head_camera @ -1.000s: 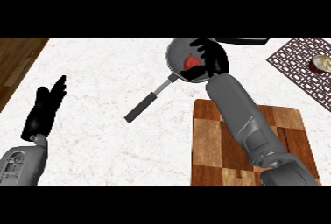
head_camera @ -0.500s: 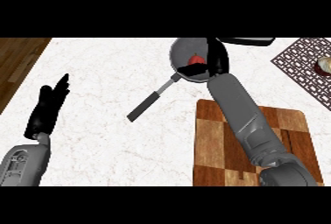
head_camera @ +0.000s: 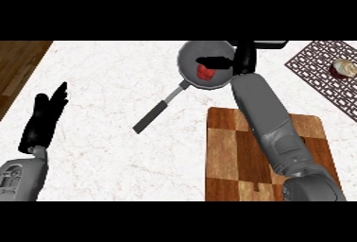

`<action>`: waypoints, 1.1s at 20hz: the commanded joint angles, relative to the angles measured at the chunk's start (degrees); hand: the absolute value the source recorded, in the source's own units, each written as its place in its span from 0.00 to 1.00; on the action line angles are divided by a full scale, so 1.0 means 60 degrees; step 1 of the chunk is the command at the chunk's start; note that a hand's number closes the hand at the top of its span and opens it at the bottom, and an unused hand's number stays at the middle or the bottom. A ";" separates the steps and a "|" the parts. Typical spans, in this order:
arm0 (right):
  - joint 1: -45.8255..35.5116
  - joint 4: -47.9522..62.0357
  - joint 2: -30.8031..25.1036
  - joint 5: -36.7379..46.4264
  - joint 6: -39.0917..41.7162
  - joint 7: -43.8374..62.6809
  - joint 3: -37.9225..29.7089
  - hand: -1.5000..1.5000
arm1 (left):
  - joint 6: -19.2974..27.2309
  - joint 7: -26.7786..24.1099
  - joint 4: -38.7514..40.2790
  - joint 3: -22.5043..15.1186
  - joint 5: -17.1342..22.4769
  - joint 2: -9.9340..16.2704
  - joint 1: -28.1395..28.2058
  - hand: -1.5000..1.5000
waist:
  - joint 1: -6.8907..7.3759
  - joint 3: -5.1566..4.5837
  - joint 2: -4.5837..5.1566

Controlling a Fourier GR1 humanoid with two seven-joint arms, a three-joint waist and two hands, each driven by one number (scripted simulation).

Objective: Pick the bell pepper from the cutting board and place it in the pan

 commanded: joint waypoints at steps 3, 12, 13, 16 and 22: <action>0.0172 0.0044 -0.0244 -0.0609 -0.0339 -0.0616 -0.0590 0.00 | 0.0144 -0.0059 0.0163 0.0161 -0.0021 -0.0005 0.0105 0.50 | -0.0466 -0.0011 -0.0166; 0.1666 -0.0256 -0.2455 -0.1495 0.2650 -0.1574 -0.0930 0.00 | 0.0009 0.0114 0.0270 0.0668 0.0214 0.0296 0.0592 0.50 | -0.1073 -0.0018 -0.0415; 0.1756 -0.0537 -0.2292 -0.1500 0.2736 -0.1482 -0.0702 0.00 | 0.0086 -0.0121 -0.0210 0.0615 0.0184 0.0159 0.1151 0.50 | -0.1099 -0.0023 -0.0474; 0.2485 -0.0787 -0.2754 -0.1783 0.3829 -0.1828 -0.0676 0.00 | 0.0093 0.0038 -0.0182 0.0645 0.0143 0.0218 0.0936 0.50 | -0.1204 -0.0023 -0.0501; 0.3448 -0.1571 -0.3640 -0.2027 0.5141 -0.1601 -0.0193 0.00 | 0.0079 0.0045 0.0219 0.0775 0.0086 0.0242 0.0782 0.50 | -0.1205 -0.0026 -0.0480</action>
